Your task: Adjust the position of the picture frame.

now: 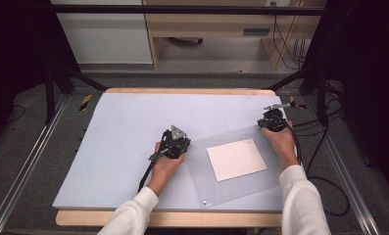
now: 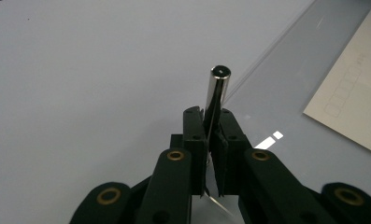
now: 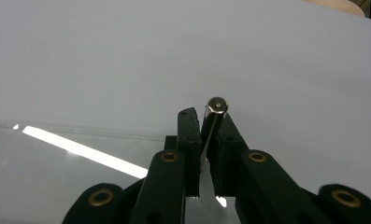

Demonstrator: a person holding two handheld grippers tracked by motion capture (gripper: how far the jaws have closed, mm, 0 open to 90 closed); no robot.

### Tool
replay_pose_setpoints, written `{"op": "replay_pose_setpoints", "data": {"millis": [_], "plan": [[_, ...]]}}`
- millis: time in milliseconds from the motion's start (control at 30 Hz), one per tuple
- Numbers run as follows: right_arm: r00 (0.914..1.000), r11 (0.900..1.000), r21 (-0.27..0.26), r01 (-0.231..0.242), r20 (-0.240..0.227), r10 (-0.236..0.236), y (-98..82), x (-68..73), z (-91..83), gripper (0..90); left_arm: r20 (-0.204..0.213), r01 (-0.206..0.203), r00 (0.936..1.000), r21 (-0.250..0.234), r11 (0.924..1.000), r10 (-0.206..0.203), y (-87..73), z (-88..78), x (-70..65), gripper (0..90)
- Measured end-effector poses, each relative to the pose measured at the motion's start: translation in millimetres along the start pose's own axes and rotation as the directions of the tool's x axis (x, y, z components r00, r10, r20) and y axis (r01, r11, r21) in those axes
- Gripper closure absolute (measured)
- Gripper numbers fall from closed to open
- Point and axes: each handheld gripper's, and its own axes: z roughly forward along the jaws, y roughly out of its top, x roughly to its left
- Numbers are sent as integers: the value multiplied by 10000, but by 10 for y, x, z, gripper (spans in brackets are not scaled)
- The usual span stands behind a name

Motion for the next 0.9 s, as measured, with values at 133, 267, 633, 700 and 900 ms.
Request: {"op": "replay_pose_setpoints", "data": {"millis": [133, 267, 633, 700, 900], "plan": [[10000, 10000, 69, 31, 24, -32, 19, 9, -27, 852, 208, 354, 9992, -3, 9994, -354, 3, -5, 32, 840], [10000, 9991, 425, -21, 57, 18, 64, 28, -69, 853, 514, 716, 9961, 1, 9974, -715, 19, -17, 72, 833], [9974, 9966, 396, 716, 65, -719, 382, 190, -389, 851, 622, 623, 9961, 51, 9980, -625, 183, -279, 262, 822], [9954, 9947, 387, 957, 36, -960, 496, 307, -492, 851, 570, 690, 9960, 8, 9976, -690, 218, -420, 351, 823], [9943, 9940, 257, 1063, -81, -1061, 673, 556, -631, 851, 309, 331, 9990, -70, 9994, -329, 306, -723, 532, 826]]}}
